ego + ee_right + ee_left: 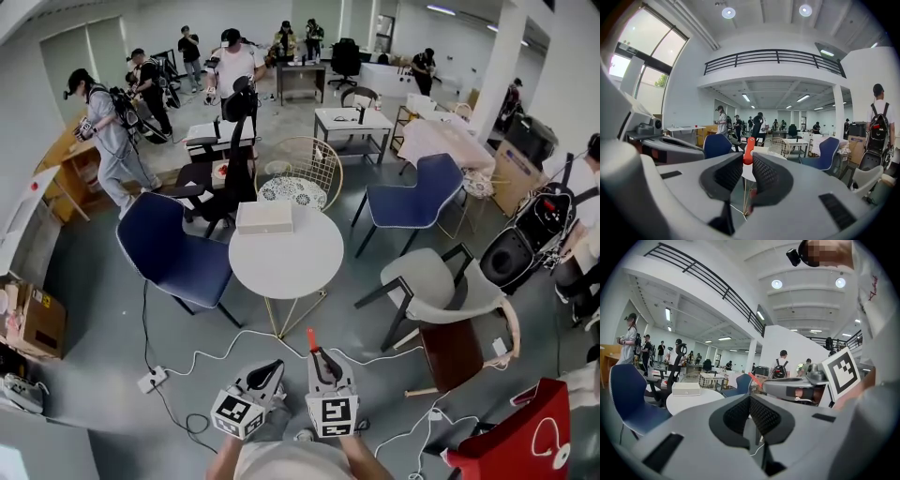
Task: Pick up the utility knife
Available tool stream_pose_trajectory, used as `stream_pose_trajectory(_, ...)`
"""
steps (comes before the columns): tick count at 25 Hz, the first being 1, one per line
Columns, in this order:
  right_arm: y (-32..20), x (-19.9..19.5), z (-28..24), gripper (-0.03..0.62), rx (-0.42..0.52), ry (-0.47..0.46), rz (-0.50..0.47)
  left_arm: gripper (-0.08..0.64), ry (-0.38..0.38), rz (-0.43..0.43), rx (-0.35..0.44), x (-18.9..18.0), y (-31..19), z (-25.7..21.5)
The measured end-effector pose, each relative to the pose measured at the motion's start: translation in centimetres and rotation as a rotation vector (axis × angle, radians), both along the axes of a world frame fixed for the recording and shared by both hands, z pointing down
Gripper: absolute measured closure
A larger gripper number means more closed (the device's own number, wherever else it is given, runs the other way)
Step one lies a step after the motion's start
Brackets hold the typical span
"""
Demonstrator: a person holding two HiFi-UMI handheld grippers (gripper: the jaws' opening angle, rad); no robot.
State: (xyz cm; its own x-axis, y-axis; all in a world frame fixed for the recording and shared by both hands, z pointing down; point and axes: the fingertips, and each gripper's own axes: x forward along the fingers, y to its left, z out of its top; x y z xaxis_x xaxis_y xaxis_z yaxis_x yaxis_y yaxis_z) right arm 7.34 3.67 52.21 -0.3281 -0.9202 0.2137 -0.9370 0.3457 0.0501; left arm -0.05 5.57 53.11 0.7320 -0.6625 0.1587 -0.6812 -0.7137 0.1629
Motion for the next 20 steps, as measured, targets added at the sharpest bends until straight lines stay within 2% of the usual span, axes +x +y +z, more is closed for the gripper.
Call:
stream_pose_trajectory(9, 2.5, -0.2, -1.5, 0.522, 0.045, 0.013, -0.014, 0.548, 0.002, 0.015, 0.039, 0.9, 2.5, -1.3)
stream_pose_trajectory(20, 3.0, -0.5, -2.8, 0.522, 0.082, 0.015, -0.006, 0.548, 0.004, 0.022, 0.068, 0.7, 3.2, -2.1)
